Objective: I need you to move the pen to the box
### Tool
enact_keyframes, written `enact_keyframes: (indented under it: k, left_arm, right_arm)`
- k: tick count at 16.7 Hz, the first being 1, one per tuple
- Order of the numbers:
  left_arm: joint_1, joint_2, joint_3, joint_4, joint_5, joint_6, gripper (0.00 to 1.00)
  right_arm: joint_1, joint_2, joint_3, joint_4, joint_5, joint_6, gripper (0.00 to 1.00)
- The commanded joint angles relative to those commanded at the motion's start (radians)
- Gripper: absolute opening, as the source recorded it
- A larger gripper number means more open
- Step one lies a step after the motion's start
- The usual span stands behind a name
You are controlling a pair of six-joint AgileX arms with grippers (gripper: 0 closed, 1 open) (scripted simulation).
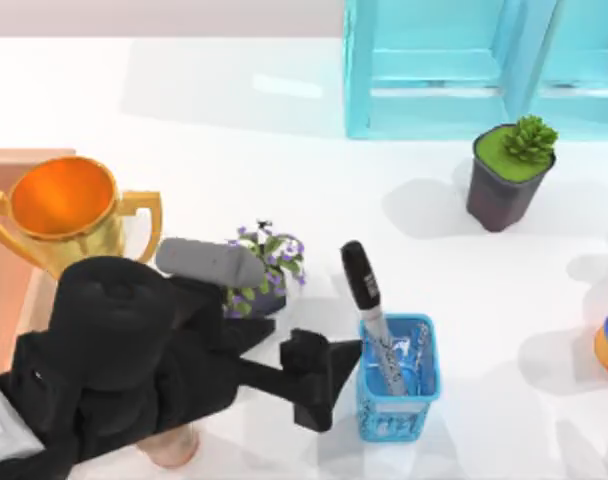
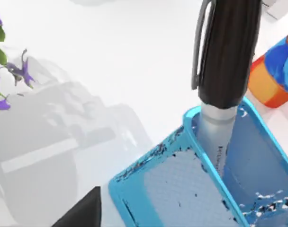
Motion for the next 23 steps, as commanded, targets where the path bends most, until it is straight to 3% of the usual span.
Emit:
enact_keyframes:
  k: [7, 12, 23]
  left_arm:
    - [-0.013, 0.029, -0.007, 0.006, 0.002, -0.033, 1.00]
    - [-0.013, 0.130, 0.081, 0.017, 0.008, -0.030, 1.00]
    - [-0.067, 0.582, 0.204, 0.350, -0.034, -0.054, 1.00]
  right_arm:
    - [0.000, 0.000, 0.000, 0.000, 0.000, 0.000, 1.00]
    - [0.000, 0.000, 0.000, 0.000, 0.000, 0.000, 1.00]
    - [0.000, 0.000, 0.000, 0.000, 0.000, 0.000, 1.00]
